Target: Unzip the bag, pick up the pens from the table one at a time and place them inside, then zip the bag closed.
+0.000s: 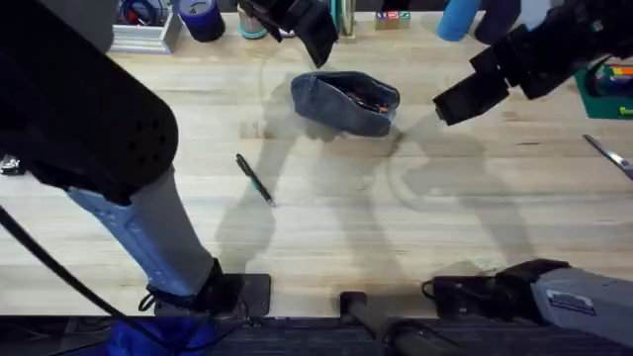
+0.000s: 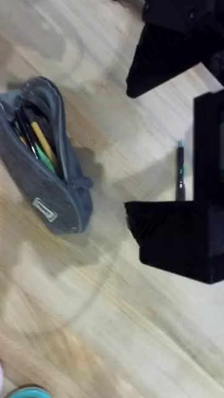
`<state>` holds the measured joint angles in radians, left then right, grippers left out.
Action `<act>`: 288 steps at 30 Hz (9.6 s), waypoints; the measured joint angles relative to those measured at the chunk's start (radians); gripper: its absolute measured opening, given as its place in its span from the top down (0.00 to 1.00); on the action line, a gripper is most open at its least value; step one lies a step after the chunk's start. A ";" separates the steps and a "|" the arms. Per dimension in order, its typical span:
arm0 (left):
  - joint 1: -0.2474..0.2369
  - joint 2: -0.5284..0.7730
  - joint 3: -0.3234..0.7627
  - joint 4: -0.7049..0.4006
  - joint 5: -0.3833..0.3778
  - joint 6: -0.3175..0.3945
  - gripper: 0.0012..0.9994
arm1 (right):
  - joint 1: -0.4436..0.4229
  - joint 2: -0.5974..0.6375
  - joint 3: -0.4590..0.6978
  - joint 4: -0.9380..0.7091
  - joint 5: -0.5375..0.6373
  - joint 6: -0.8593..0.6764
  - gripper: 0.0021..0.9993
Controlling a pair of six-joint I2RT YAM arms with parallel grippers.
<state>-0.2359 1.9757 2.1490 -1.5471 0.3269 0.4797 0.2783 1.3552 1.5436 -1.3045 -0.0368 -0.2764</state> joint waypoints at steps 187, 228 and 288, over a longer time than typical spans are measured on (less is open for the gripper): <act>0.000 -0.683 -1.297 0.559 -0.324 -1.299 0.96 | 0.000 0.000 0.000 -0.005 0.000 0.000 0.00; -0.001 -0.681 -0.646 0.306 -0.260 -0.373 0.96 | 0.000 0.000 0.000 -0.005 0.000 0.000 0.00; -0.166 -0.266 -0.528 0.622 0.150 0.491 0.96 | 0.000 0.000 0.000 -0.005 0.000 0.000 0.00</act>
<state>-0.4015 1.7096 1.6215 -0.9247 0.4768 0.9709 0.2783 1.3552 1.5436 -1.3094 -0.0368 -0.2764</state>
